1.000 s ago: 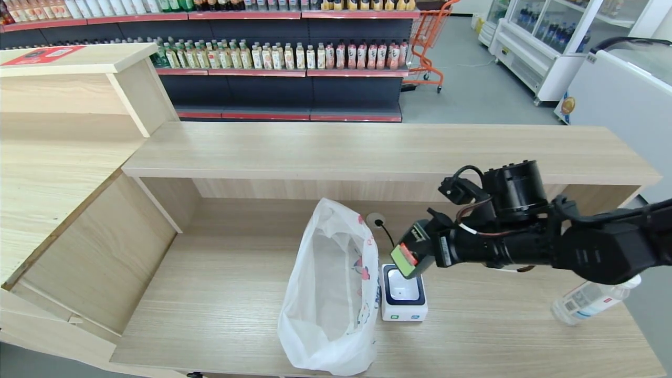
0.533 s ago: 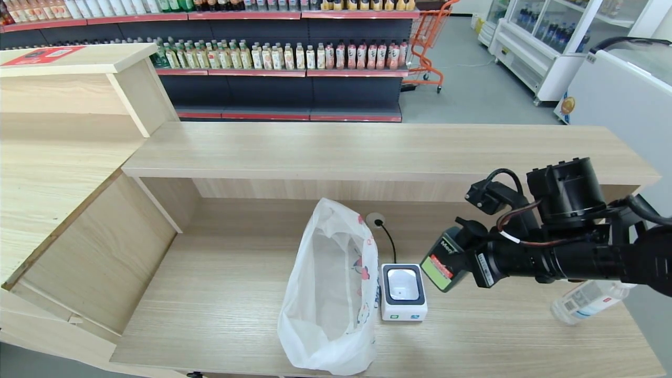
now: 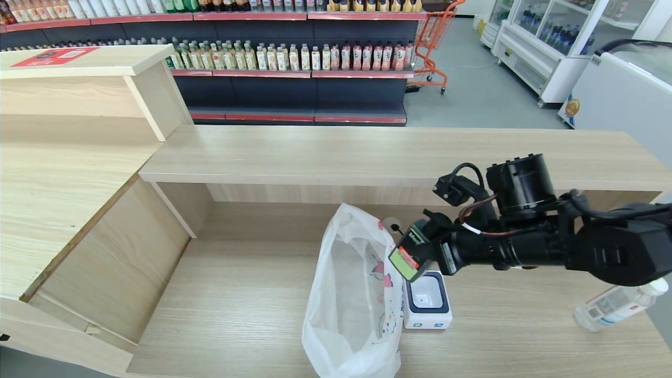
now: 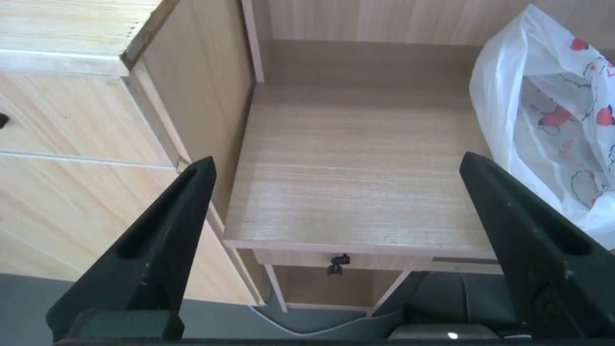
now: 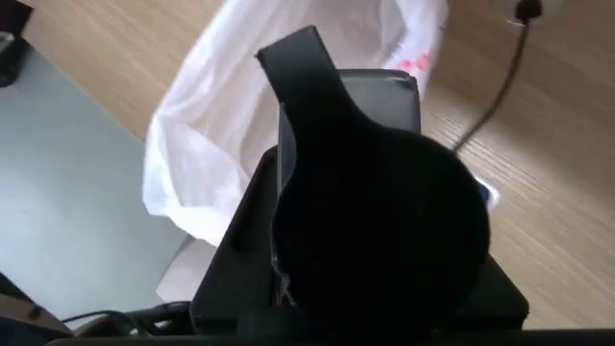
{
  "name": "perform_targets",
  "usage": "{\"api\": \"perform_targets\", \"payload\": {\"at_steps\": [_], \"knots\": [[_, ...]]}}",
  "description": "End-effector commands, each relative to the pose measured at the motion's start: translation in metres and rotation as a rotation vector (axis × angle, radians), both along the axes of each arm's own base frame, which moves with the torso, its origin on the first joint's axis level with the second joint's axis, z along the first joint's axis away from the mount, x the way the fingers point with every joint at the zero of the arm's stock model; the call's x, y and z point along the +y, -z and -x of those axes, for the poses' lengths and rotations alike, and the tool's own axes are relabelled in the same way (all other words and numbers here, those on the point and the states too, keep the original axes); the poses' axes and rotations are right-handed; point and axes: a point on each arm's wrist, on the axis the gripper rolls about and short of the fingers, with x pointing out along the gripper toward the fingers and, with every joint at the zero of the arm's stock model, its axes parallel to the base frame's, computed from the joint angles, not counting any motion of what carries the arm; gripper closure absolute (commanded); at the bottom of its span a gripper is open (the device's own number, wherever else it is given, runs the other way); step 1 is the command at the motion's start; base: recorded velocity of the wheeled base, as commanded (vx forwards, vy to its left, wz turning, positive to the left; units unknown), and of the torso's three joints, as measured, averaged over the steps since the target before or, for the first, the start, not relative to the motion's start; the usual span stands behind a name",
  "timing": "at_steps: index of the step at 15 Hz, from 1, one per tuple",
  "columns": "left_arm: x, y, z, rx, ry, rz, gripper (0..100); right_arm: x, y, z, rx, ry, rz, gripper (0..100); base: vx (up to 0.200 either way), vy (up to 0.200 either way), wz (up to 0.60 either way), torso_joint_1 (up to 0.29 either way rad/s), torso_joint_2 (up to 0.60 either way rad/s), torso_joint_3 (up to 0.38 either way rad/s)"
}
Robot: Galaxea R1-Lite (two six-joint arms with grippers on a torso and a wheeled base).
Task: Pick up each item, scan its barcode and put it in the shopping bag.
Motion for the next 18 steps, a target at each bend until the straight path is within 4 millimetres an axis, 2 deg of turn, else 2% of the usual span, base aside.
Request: {"api": "perform_targets", "payload": {"at_steps": [1, 5, 11, 18], "knots": [[0.0, 0.0, 0.0, 0.0, 0.002, 0.0, 0, 0.041, 0.023, -0.031, 0.049, -0.029, -0.038, 100, 0.0, 0.0, 0.0, 0.0, 0.0, 0.0], [0.0, 0.0, 0.0, 0.001, 0.0, 0.0, 0, 0.078, 0.057, -0.049, 0.089, -0.071, -0.011, 100, 0.0, 0.0, 0.0, 0.0, 0.0, 0.0], [0.0, 0.0, 0.0, 0.0, 0.0, 0.0, 0, 0.117, 0.094, -0.083, 0.03, -0.004, 0.066, 100, 0.0, 0.0, 0.0, 0.0, 0.0, 0.0], [0.0, 0.0, 0.0, 0.0, 0.0, 0.0, 0, 0.132, 0.122, -0.103, -0.079, -0.063, 0.208, 100, 0.0, 0.0, 0.0, 0.0, 0.0, 0.0]]}}
